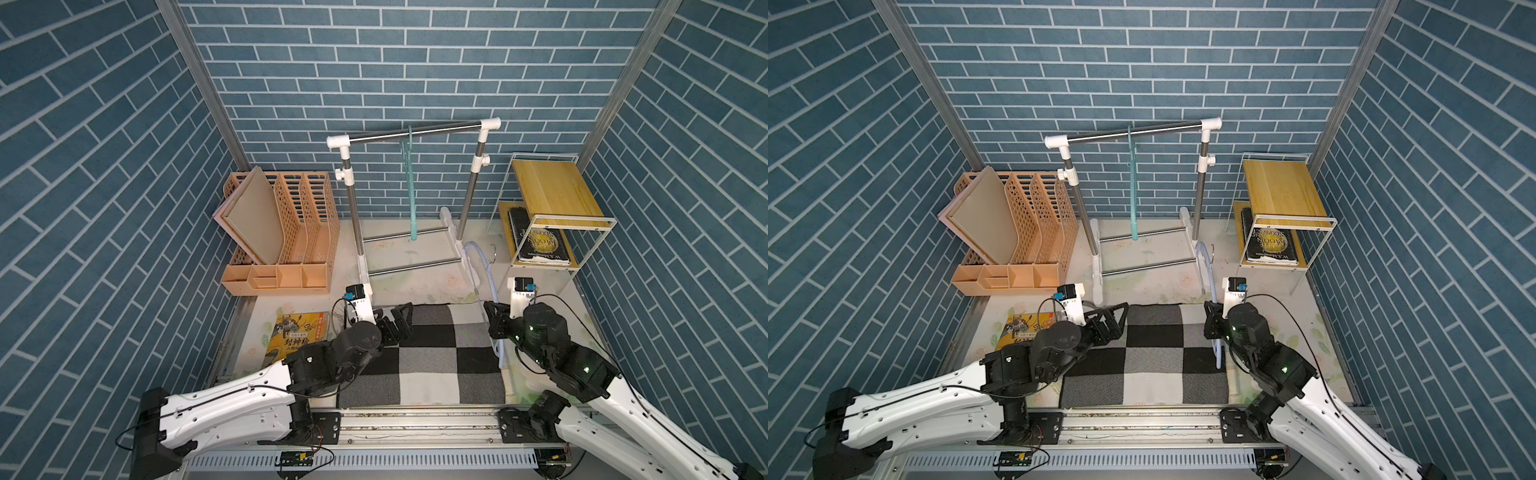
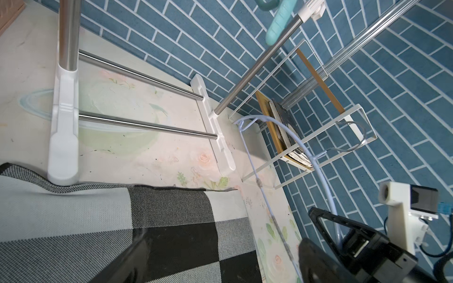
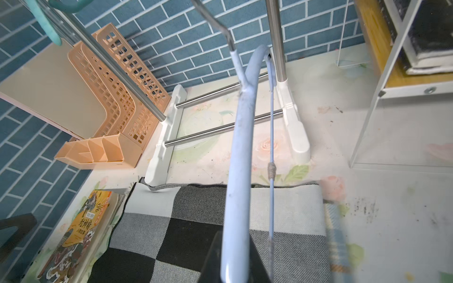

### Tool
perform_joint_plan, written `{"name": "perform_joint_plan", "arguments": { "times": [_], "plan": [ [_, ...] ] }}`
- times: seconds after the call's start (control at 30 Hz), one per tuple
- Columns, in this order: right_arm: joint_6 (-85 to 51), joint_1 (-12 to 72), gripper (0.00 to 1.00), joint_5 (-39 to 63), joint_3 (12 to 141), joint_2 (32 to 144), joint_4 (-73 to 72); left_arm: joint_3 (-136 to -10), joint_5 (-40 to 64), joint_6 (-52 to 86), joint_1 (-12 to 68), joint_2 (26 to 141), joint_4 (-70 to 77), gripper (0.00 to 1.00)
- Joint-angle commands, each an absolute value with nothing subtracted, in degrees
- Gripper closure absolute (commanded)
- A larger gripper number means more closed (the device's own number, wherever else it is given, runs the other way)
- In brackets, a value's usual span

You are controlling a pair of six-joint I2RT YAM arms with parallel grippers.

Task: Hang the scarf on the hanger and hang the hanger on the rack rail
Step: Pick up the hanger from the clothesline.

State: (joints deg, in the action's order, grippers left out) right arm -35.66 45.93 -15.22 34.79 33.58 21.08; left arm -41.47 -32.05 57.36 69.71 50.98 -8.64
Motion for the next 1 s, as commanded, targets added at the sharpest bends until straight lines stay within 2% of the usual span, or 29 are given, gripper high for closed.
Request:
{"name": "perform_joint_plan", "arguments": {
  "times": [0.0, 0.23, 0.53, 0.73, 0.97],
  "plan": [
    [-41.8, 49.6, 1.0, -20.4, 31.2, 30.4, 13.5, -44.0, -39.0, 60.3, 73.7, 53.4, -11.6, 0.0],
    [-44.3, 60.2, 1.0, -28.6, 26.8, 30.4, 9.0, -46.3, -40.0, 59.5, 77.1, 57.9, -8.5, 0.0],
    [-49.5, 66.1, 1.0, -31.1, 12.9, 23.3, -2.7, -42.6, -34.5, 58.6, 77.5, 59.6, 5.6, 0.0],
    [-50.1, 72.1, 1.0, -36.6, 10.3, 24.0, -6.7, -45.7, -33.1, 58.1, 78.2, 65.7, 7.2, 0.01],
    [-55.8, 76.8, 1.0, -40.4, 1.7, 18.7, -11.9, -46.5, -32.7, 59.2, 78.7, 69.2, 10.9, 0.0]
  ]
}}
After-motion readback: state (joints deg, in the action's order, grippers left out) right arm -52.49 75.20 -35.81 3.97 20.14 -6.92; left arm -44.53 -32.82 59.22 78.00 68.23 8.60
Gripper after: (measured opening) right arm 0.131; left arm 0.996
